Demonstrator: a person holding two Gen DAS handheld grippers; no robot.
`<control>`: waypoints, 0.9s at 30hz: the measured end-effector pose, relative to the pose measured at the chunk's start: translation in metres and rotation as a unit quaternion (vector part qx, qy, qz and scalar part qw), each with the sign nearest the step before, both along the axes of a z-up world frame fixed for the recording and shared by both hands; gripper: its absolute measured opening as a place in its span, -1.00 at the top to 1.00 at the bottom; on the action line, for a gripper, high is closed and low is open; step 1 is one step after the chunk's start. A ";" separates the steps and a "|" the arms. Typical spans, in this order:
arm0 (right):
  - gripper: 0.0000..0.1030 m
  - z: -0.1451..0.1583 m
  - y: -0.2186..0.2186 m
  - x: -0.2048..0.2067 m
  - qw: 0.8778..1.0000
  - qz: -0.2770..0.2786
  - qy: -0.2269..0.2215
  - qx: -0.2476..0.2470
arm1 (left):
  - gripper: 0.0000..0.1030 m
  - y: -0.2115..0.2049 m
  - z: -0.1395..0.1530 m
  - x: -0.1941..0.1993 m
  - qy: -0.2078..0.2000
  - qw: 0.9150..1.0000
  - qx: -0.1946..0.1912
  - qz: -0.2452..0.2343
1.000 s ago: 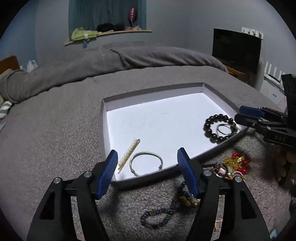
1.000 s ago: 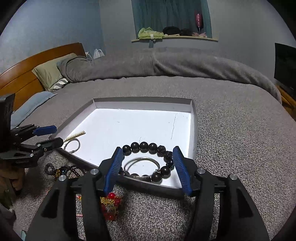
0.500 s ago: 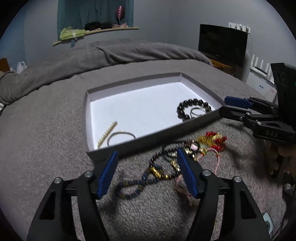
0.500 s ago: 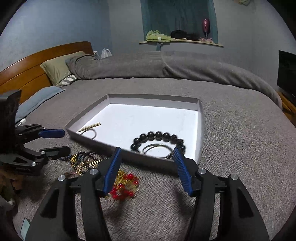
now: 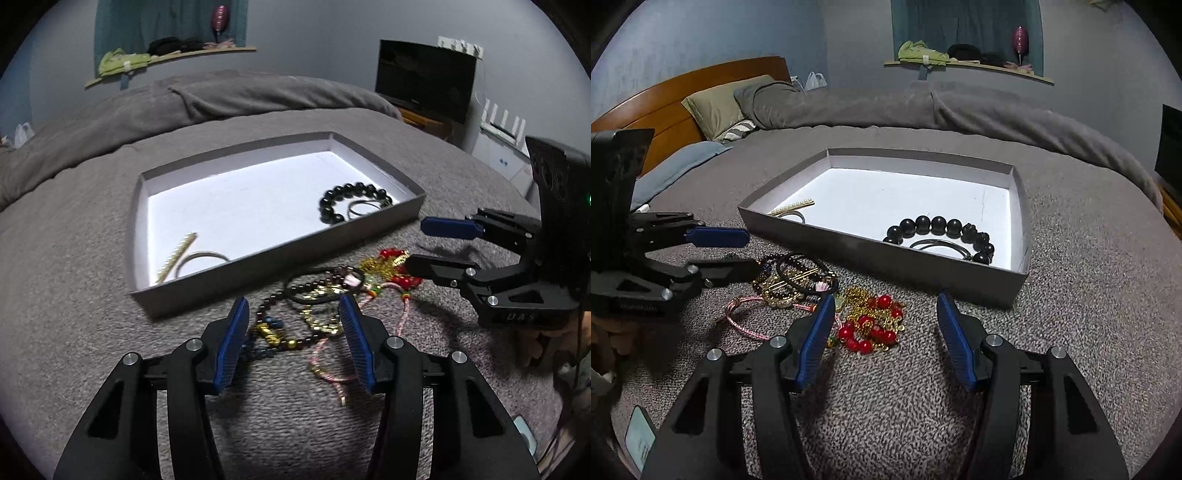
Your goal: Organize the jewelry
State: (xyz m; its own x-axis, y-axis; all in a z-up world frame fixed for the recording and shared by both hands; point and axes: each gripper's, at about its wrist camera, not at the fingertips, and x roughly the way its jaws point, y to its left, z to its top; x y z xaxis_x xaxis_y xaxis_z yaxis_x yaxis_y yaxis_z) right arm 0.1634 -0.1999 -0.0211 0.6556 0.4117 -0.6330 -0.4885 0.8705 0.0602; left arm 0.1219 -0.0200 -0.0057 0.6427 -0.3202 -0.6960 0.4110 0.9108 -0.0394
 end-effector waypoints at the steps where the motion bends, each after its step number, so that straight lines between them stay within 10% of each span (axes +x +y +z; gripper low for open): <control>1: -0.12 -0.001 -0.001 0.000 1.000 -0.001 0.002 0.003 | -0.03 -0.002 -0.001 0.000 0.001 1.000 0.002 -0.001; 14: -0.12 -0.003 -0.003 0.000 1.000 0.001 0.010 0.004 | 0.15 -0.017 -0.013 0.017 0.036 0.999 0.001 0.000; 27: -0.12 -0.005 0.000 0.001 1.000 0.002 0.009 0.000 | 0.50 0.000 -0.016 0.026 0.079 0.992 -0.097 -0.011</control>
State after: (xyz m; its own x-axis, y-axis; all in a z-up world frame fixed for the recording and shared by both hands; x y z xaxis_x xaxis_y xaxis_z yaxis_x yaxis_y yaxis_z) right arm 0.1642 -0.2002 -0.0259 0.6427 0.4137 -0.6448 -0.4909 0.8686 0.0679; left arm 0.1481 -0.0204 -0.0221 0.5215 -0.4701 -0.7121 0.4048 0.8710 -0.2785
